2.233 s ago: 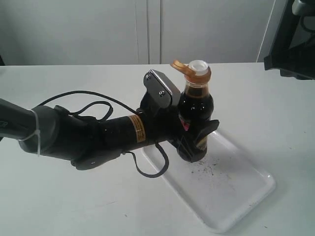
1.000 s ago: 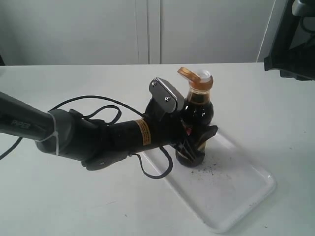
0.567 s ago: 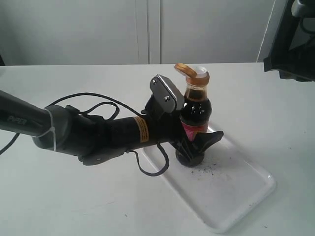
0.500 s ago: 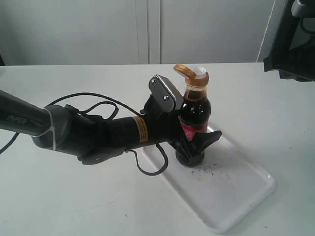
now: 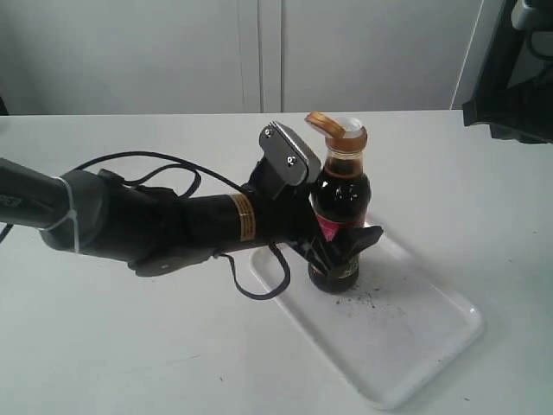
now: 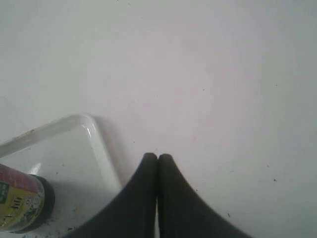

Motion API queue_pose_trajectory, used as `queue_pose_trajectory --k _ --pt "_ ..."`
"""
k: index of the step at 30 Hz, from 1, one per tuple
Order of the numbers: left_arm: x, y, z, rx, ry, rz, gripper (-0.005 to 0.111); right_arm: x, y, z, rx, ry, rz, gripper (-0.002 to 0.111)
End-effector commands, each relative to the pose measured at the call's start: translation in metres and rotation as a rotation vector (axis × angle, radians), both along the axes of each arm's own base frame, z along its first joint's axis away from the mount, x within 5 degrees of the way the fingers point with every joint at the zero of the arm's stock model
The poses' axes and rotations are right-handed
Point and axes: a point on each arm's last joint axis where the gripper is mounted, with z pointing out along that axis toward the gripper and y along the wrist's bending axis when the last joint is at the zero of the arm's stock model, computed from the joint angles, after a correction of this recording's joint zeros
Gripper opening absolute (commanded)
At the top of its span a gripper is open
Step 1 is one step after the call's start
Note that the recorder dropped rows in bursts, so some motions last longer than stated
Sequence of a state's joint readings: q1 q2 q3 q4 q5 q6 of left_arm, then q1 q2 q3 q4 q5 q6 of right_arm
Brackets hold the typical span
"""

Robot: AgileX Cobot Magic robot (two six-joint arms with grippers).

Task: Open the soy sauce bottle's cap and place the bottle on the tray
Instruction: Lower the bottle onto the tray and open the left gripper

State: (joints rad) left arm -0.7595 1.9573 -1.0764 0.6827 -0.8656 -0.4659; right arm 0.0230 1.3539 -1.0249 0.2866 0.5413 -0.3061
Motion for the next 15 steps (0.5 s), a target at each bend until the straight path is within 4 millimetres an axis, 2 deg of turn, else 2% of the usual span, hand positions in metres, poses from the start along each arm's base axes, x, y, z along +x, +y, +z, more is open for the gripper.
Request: queue_pose_trajectory --k 1,8,15 --pt "-0.003 0.005 0.022 -0.008 0.011 0.013 0.105 0.001 -0.001 0.000 -0.005 -0.011 -0.002 0.000" --pt "-0.008 0.011 0.035 0.011 0.034 0.037 0.105 0.001 -0.001 0.000 -0.006 -0.012 -0.001 0.000" --pt "-0.022 0.026 0.048 0.011 0.016 0.041 0.105 0.001 -0.001 0.000 -0.007 -0.013 -0.002 0.000"
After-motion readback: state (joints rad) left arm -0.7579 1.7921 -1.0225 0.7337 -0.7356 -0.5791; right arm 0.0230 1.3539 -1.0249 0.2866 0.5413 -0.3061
